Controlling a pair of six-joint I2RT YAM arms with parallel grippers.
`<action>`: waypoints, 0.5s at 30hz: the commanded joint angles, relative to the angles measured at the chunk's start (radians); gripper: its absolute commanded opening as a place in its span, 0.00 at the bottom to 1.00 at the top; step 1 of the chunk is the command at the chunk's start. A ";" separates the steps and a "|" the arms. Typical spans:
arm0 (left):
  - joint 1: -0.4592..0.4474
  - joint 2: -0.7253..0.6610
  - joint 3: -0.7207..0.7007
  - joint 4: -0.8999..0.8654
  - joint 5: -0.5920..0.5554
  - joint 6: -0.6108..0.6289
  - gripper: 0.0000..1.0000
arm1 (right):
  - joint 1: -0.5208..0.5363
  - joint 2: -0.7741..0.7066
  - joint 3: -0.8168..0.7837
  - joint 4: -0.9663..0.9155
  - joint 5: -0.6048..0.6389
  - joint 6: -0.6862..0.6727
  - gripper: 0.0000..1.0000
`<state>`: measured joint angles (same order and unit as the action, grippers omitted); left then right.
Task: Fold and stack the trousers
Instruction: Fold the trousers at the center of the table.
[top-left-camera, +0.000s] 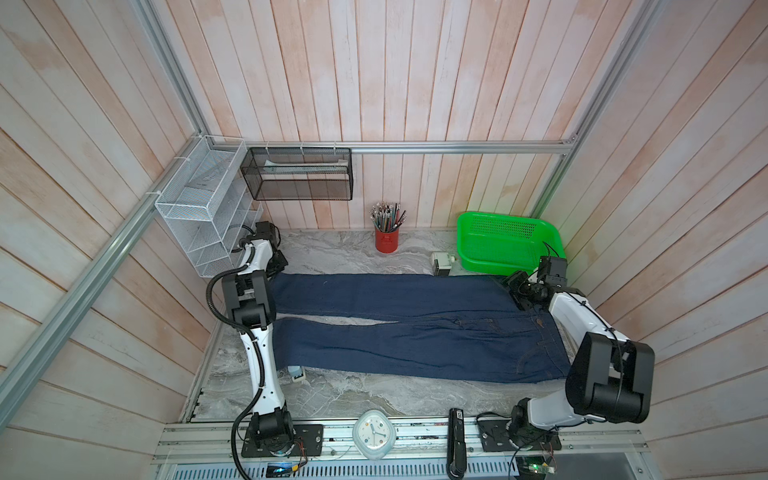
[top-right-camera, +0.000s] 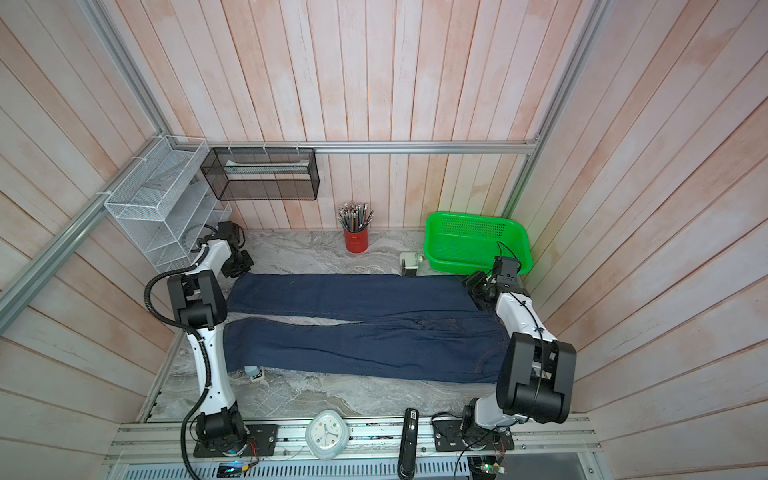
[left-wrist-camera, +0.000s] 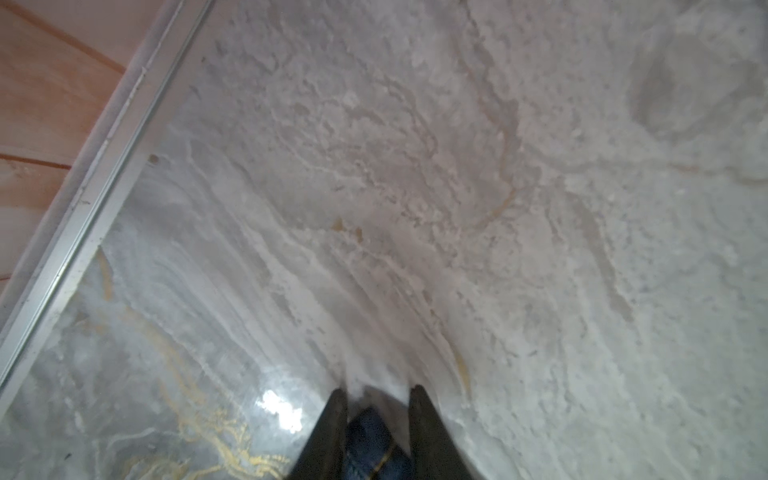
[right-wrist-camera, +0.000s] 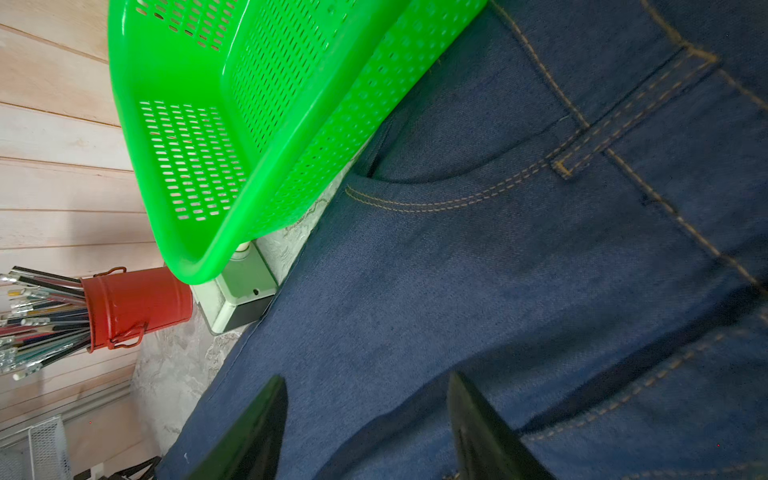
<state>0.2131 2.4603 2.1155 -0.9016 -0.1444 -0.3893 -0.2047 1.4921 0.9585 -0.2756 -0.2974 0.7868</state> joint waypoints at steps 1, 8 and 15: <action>0.057 0.019 -0.098 -0.074 0.006 -0.043 0.21 | -0.001 0.004 0.030 0.010 0.001 0.011 0.63; 0.058 -0.030 -0.114 -0.059 0.007 -0.030 0.00 | -0.004 0.005 0.028 0.029 0.005 0.033 0.63; 0.054 -0.118 -0.118 -0.040 0.039 -0.030 0.00 | -0.013 0.013 0.041 0.059 0.011 0.072 0.63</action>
<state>0.2245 2.3962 2.0262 -0.8978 -0.1265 -0.3809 -0.2081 1.4921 0.9668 -0.2428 -0.2970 0.8360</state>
